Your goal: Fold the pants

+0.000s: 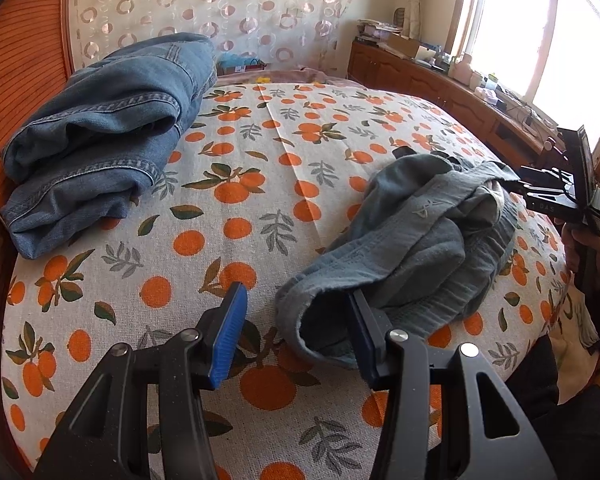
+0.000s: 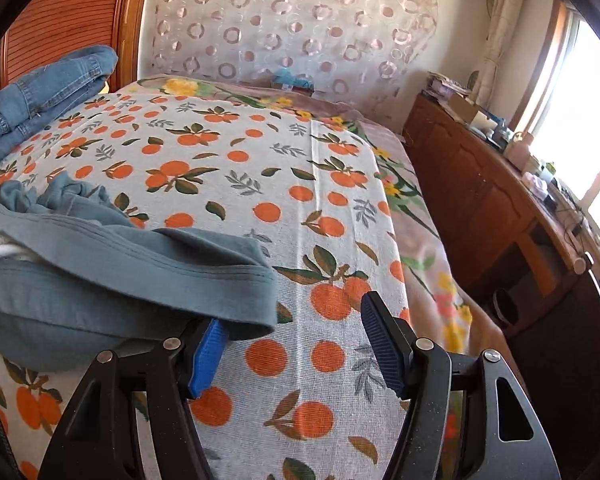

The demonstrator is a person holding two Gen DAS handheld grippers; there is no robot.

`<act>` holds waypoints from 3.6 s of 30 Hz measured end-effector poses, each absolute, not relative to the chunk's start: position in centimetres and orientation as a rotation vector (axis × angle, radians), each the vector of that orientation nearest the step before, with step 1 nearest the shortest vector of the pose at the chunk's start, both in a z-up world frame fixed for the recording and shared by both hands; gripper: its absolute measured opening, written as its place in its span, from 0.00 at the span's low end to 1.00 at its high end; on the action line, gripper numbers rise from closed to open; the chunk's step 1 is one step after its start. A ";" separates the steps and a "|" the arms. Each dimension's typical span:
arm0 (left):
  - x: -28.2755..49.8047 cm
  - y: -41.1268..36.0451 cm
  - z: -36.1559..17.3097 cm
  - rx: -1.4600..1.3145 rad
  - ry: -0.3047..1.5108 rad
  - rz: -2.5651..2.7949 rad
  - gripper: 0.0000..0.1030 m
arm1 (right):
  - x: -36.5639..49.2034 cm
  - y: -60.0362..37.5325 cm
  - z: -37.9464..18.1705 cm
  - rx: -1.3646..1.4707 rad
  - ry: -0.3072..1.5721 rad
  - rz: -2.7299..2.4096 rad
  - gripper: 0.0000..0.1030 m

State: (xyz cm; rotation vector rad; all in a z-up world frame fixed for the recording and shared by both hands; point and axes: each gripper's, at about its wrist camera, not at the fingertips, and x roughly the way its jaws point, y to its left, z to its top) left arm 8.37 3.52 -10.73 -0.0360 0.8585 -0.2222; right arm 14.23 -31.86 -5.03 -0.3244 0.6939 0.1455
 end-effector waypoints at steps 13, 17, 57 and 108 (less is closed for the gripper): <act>8.0 3.2 -9.9 -0.030 0.818 -0.263 0.09 | 12.5 -33.3 -2.9 -0.212 0.630 0.269 0.05; 7.3 3.2 -6.7 -0.045 0.731 -0.258 0.06 | 11.1 -34.0 -0.1 -0.189 0.584 0.299 0.04; 14.9 5.1 13.7 -0.064 0.330 -0.130 0.05 | 10.6 -33.7 20.1 -0.163 0.252 0.251 0.03; 10.9 2.7 -8.1 0.118 0.711 -0.097 0.26 | 7.3 -35.9 -8.9 -0.062 0.719 0.318 0.28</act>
